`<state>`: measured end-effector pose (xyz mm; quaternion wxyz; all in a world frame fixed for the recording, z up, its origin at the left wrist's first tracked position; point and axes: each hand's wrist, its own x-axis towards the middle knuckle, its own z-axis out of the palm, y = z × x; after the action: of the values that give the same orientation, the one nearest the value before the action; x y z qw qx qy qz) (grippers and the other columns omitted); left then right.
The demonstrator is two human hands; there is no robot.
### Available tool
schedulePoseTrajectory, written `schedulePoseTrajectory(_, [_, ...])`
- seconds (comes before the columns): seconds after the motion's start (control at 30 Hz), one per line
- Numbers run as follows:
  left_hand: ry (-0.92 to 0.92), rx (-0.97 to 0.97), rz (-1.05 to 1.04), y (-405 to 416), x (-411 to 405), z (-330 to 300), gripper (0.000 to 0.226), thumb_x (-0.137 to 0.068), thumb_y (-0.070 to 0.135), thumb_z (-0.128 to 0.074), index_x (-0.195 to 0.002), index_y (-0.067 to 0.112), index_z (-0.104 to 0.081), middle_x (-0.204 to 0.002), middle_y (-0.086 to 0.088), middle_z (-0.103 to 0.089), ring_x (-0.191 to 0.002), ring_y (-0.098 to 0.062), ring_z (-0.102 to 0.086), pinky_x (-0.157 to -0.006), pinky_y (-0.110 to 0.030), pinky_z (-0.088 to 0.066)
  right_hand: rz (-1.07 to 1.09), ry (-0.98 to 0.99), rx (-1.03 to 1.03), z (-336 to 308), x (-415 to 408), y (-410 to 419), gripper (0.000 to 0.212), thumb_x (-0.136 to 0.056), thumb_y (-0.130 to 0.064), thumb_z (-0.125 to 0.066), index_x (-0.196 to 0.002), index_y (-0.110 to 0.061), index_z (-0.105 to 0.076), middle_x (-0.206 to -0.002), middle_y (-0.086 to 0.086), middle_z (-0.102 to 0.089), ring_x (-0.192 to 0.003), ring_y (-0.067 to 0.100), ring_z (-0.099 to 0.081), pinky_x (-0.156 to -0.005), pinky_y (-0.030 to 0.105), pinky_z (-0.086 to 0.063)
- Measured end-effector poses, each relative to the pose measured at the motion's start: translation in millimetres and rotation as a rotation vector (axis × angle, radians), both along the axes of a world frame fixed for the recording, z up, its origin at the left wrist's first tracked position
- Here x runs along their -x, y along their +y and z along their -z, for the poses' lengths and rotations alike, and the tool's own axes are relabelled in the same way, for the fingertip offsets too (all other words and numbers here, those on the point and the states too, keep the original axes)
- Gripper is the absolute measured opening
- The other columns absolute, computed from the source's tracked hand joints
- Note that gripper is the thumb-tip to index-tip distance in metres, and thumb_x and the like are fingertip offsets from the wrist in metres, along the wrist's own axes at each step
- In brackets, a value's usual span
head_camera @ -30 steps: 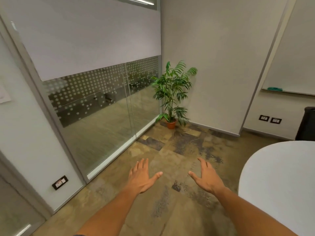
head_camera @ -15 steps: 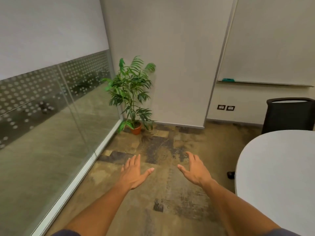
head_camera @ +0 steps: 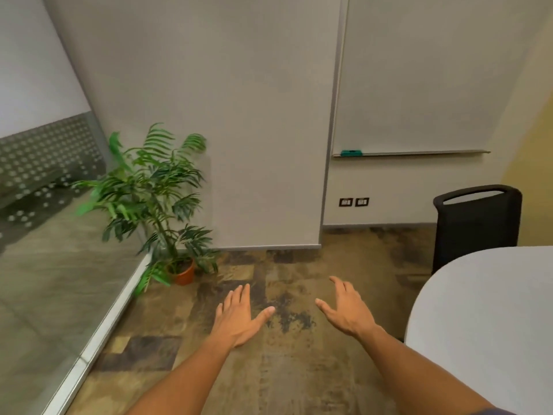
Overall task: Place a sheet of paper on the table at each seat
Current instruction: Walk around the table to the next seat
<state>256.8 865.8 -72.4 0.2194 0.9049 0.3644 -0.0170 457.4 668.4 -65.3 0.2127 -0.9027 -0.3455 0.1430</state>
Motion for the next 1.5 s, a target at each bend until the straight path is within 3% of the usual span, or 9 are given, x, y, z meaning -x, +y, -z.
schedulePoseTrajectory(0.23, [-0.018, -0.019, 0.135, 62, -153, 2, 0.125, -0.062, 0.098, -0.007, -0.159, 0.02, 0.0, -0.168, -0.004, -0.002, -0.154, -0.026, -0.003, -0.122, -0.052, -0.008, 0.119, -0.007, -0.009, 4, -122, 46, 0.08, -0.089, -0.066, -0.048, -0.153, -0.024, -0.024, -0.151, 0.008, -0.038, -0.134, 0.029, -0.044, -0.108, 0.044, -0.042])
schedulePoseTrajectory(0.47, [0.0, -0.03, 0.332, 130, -317, 24, 0.108, -0.078, 0.089, -0.021, -0.159, 0.02, 0.0, -0.168, -0.005, -0.002, -0.154, -0.025, -0.002, -0.124, -0.051, -0.009, 0.33, -0.004, -0.018, 29, -241, 80, 0.077, -0.09, -0.062, -0.05, -0.153, -0.024, -0.025, -0.151, 0.007, -0.038, -0.134, 0.028, -0.044, -0.108, 0.043, -0.042])
schedulePoseTrajectory(0.67, [0.02, -0.058, 0.596, 138, -455, 25, 0.13, -0.057, 0.1, -0.001, -0.159, 0.019, 0.0, -0.168, -0.005, 0.0, -0.154, -0.024, -0.003, -0.123, -0.049, -0.011, 0.608, 0.017, -0.096, 18, -317, 71, 0.076, -0.091, -0.061, -0.052, -0.152, -0.024, -0.026, -0.152, 0.005, -0.038, -0.135, 0.024, -0.044, -0.111, 0.04, -0.04])
schedulePoseTrajectory(0.87, [-0.093, -0.088, 0.9, 75, -585, 17, 0.122, -0.065, 0.098, -0.006, -0.158, 0.021, 0.002, -0.167, -0.005, 0.008, -0.154, -0.025, 0.003, -0.124, -0.047, -0.009, 0.931, 0.029, -0.122, 22, -362, 6, 0.077, -0.091, -0.065, -0.049, -0.154, -0.029, -0.023, -0.159, 0.001, -0.032, -0.142, 0.023, -0.039, -0.114, 0.039, -0.038])
schedulePoseTrajectory(1.13, [-0.246, -0.094, 1.239, -79, -734, 5, 0.111, -0.076, 0.091, -0.013, -0.158, 0.018, 0.003, -0.166, -0.006, 0.013, -0.152, -0.024, 0.014, -0.125, -0.048, -0.005, 1.264, 0.043, -0.121, 36, -410, -126, 0.075, -0.093, -0.061, -0.05, -0.154, -0.027, -0.022, -0.158, 0.003, -0.032, -0.14, 0.026, -0.041, -0.113, 0.04, -0.039])
schedulePoseTrajectory(1.3, [-0.386, -0.144, 1.387, -153, -827, -23, 0.105, -0.08, 0.09, -0.013, -0.158, 0.021, 0.0, -0.167, -0.002, 0.008, -0.152, -0.02, 0.017, -0.124, -0.045, 0.002, 1.353, 0.062, -0.108, 30, -464, -187, 0.076, -0.094, -0.059, -0.051, -0.154, -0.025, -0.021, -0.158, 0.005, -0.032, -0.139, 0.027, -0.04, -0.112, 0.043, -0.039])
schedulePoseTrajectory(1.5, [-0.388, -0.217, 1.475, -198, -944, -48, 0.105, -0.079, 0.088, -0.007, -0.158, 0.019, -0.002, -0.167, -0.005, 0.005, -0.152, -0.022, 0.015, -0.123, -0.044, 0.006, 1.428, 0.059, -0.084, 19, -552, -211, 0.076, -0.094, -0.059, -0.051, -0.154, -0.024, -0.021, -0.158, 0.006, -0.031, -0.14, 0.028, -0.04, -0.113, 0.043, -0.039])
